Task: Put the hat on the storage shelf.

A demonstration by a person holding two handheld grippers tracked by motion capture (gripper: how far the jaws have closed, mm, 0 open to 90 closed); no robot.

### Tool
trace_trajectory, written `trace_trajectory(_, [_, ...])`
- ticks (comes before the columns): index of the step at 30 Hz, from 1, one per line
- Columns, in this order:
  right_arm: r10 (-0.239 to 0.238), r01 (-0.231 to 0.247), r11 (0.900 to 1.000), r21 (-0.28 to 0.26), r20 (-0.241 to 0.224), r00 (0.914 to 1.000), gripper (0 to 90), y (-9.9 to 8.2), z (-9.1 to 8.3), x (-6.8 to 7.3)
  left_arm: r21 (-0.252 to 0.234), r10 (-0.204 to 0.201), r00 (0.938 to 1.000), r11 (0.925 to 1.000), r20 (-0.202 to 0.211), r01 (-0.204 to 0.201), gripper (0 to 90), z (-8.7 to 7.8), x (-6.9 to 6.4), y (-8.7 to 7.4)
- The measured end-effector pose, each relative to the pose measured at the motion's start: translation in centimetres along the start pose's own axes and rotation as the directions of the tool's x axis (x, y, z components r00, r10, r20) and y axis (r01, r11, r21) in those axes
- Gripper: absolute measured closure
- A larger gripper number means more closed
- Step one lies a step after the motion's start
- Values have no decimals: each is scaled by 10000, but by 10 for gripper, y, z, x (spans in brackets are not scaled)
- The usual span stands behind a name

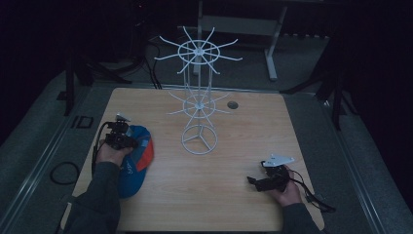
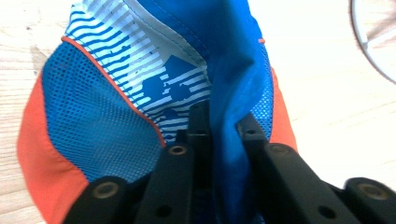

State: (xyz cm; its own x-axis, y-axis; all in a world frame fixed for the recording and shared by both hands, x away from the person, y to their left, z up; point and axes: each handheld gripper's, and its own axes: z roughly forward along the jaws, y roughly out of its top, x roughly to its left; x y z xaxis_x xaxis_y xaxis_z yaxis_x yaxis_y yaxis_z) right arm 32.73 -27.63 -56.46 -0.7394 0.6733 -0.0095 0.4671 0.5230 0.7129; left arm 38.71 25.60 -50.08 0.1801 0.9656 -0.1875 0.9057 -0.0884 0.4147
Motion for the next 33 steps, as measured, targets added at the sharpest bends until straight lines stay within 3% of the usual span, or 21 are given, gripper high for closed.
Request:
trace_trajectory(4, [1,-1,10000,-2,-3,10000,107,0,0,0,-191,231,9997,9995,-64,-233,874,-6,1,-2])
trace_trajectory(11, [1,-1,10000,0,-1,10000,107,0,0,0,-1285,57,9999,9917,-146,-75,880,-34,8,-8])
trace_trajectory(14, [0,0,10000,0,1,10000,107,0,0,0,-1385,41,9999,9903,-137,-60,880,-37,9,-9])
trace_trajectory(15, [2,-2,10000,-1,-4,10000,107,0,0,0,-1735,133,9993,9846,-354,-193,880,-48,11,-12])
trace_trajectory(20, [0,0,10000,1,0,10000,107,0,0,0,-2187,196,9990,9754,-411,-282,880,-58,13,-16])
trace_trajectory(24, [2,-2,10000,2,0,10000,107,0,0,0,-2755,412,9988,9602,-259,-468,880,-67,15,-21])
trace_trajectory(33, [1,-1,10000,2,1,10000,107,0,0,0,-3444,592,9981,9368,-197,-623,880,-84,14,-26])
